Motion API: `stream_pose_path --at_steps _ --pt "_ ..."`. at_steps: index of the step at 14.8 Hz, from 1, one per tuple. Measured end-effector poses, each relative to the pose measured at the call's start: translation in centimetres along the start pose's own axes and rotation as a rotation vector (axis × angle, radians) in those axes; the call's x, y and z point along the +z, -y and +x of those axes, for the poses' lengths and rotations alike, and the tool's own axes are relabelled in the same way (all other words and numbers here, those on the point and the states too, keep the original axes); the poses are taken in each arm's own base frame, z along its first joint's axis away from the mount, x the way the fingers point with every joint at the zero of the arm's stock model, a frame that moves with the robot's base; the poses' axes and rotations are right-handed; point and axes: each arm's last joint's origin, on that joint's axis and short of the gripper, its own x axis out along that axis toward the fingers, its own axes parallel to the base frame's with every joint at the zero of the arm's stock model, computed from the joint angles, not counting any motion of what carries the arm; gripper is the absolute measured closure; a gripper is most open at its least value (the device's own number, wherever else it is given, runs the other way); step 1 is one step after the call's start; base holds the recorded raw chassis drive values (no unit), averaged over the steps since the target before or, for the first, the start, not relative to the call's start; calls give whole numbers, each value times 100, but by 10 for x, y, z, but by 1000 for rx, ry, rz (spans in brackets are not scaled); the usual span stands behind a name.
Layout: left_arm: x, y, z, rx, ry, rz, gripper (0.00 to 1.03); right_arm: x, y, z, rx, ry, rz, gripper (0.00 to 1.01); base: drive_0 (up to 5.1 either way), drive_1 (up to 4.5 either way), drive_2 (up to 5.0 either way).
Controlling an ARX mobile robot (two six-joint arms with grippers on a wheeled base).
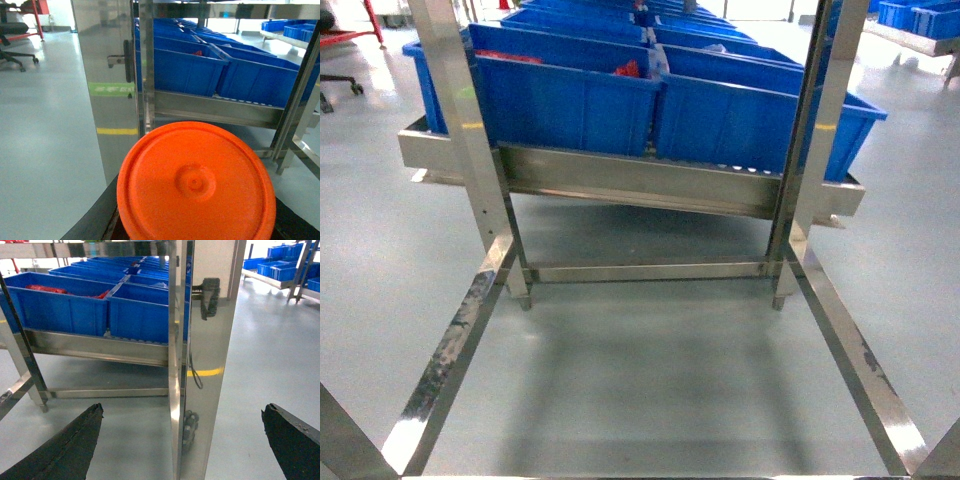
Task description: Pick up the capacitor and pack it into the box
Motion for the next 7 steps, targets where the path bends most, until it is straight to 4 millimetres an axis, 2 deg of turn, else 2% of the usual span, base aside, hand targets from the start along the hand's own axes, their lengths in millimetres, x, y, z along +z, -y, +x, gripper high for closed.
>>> stream_pose_path --at_steps 1,7 --pt "0 0 0 0 0 0 59 0 0 0 0 0 0 3 0 0 0" --pt "0 0 0 0 2 0 59 0 0 0 -2 2 0 3 -494 301 178"
